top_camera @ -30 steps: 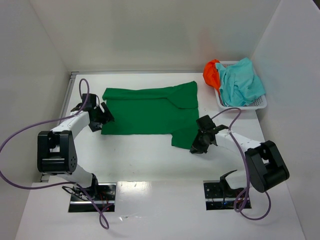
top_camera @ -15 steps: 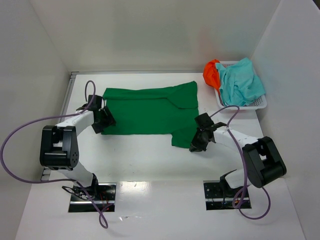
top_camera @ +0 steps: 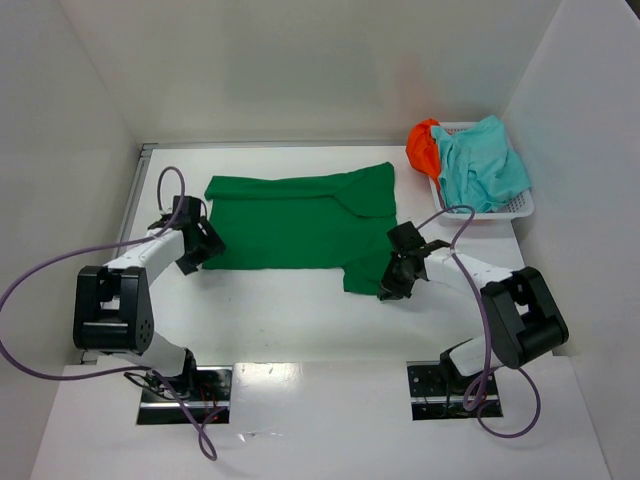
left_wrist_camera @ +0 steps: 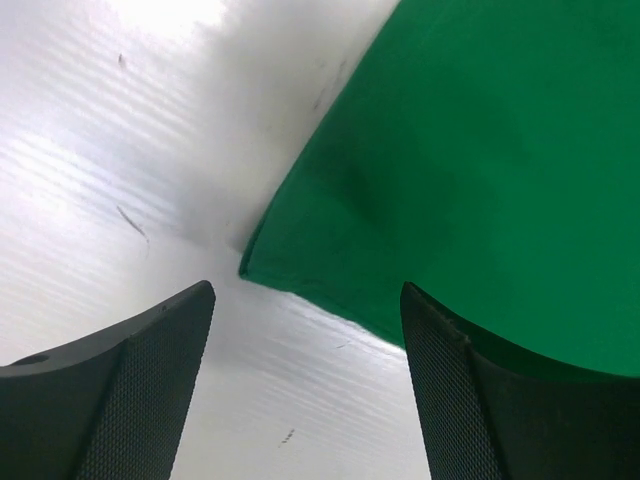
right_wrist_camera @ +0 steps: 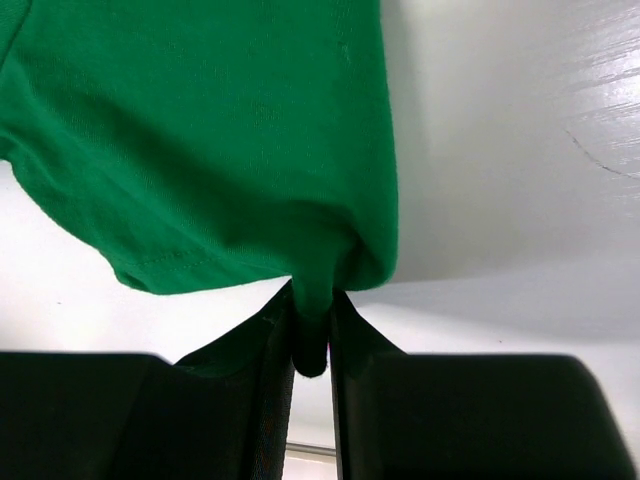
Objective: Fold and stack the t-shirts
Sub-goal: Grap the side of the flattened tshirt closest away from the robot with both arms, then fold the other side of the tshirt into a rectangle
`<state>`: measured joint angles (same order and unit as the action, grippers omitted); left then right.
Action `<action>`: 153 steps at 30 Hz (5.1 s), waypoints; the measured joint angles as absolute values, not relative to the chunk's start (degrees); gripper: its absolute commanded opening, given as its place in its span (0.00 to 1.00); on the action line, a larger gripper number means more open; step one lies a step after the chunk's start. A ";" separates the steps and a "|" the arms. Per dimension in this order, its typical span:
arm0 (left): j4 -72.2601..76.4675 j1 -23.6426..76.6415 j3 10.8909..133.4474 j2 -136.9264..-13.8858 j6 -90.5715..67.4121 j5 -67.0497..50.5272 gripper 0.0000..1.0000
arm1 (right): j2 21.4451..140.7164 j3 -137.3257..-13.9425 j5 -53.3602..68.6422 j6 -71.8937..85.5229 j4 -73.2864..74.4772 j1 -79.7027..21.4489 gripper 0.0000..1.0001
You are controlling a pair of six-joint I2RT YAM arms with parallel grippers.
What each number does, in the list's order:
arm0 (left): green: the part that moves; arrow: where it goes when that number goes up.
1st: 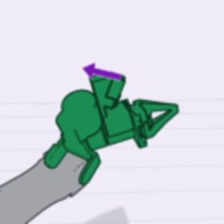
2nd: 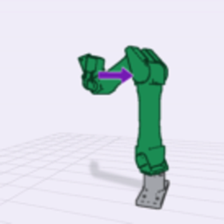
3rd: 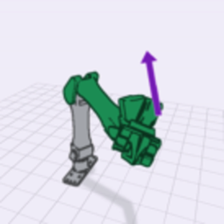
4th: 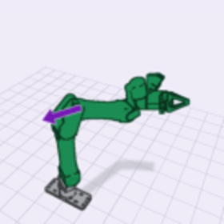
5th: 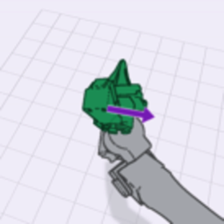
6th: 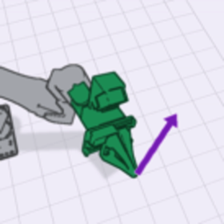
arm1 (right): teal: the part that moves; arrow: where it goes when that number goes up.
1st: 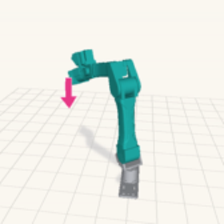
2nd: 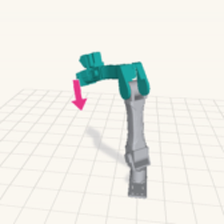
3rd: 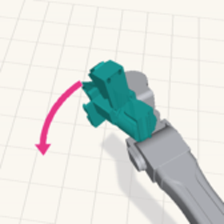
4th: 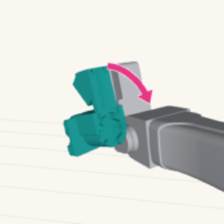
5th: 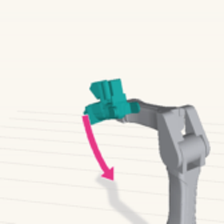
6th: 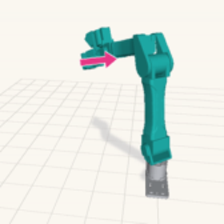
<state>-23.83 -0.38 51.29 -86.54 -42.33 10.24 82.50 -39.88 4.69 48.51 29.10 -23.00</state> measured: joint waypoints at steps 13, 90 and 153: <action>-22.55 -0.38 48.58 -89.73 -44.38 10.31 0.29 | 83.05 -40.23 4.71 47.88 29.10 -23.00 0.21; -21.45 -3.81 92.42 -120.68 -37.67 9.41 0.00 | 128.44 -103.94 3.31 31.55 31.38 -8.95 0.09; -14.11 5.34 87.85 -115.46 -26.68 -9.80 0.89 | 129.73 -102.24 11.27 27.20 28.73 -11.77 0.48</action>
<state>-14.11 5.34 87.85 -115.46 -26.68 -9.80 129.73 -102.24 11.27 27.20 28.73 -11.77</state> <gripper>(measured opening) 0.885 0.509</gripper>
